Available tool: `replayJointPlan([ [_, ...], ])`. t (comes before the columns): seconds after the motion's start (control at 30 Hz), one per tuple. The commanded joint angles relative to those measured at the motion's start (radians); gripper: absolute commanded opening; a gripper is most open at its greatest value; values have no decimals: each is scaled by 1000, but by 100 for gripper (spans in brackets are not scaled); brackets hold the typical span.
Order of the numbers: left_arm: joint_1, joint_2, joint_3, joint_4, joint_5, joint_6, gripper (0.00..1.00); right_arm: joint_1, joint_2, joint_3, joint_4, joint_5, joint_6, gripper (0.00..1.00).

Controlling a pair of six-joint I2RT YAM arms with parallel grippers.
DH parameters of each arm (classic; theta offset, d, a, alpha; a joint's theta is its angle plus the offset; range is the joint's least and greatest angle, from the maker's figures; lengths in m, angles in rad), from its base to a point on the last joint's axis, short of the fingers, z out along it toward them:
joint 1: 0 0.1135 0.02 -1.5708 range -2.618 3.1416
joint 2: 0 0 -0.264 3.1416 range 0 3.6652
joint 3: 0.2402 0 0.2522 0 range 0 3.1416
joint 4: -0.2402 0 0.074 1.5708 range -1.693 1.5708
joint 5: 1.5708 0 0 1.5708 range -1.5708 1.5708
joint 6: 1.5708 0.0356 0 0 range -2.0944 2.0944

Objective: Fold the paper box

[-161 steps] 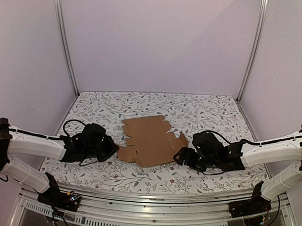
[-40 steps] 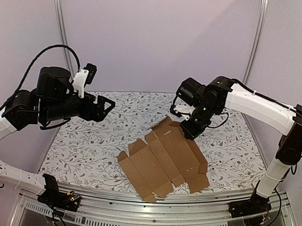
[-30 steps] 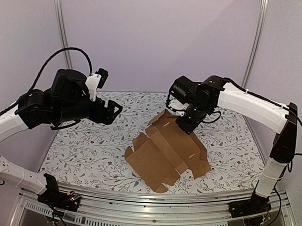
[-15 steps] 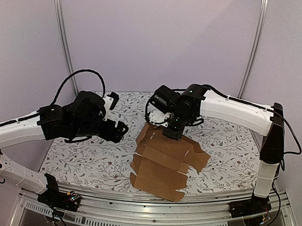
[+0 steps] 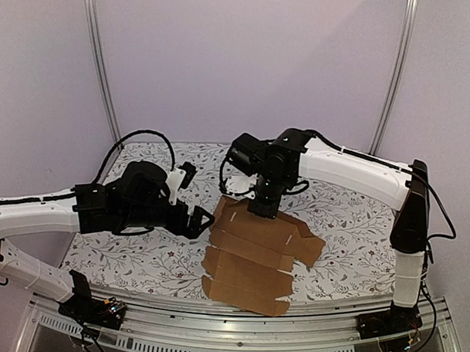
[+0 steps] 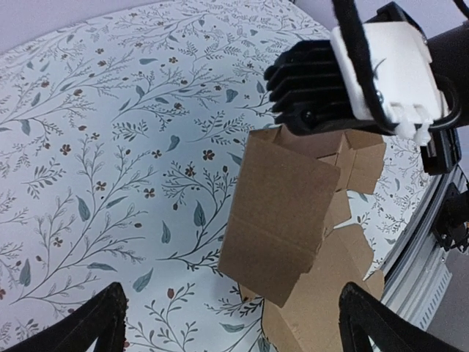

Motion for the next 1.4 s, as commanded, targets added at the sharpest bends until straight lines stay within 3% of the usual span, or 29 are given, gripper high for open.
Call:
replayJointPlan([
  [0.0,4,25,-11,79,50,5,99,2,33,28,-62,-41,13,0],
  [0.2,-9,65,7,83,28,8,99,3,46,59,-97,-56,49,0],
  [0.47,-61,149,73,42,-101,13,99,2,89,118,-168,-61,115,1],
  [0.7,-102,185,115,21,-203,12,93,2,95,123,-184,-43,152,1],
  [1.1,-151,266,175,-28,-303,14,52,2,92,134,-201,-43,195,0],
  [1.37,-158,256,176,-35,-336,26,19,2,89,132,-204,-49,203,1],
])
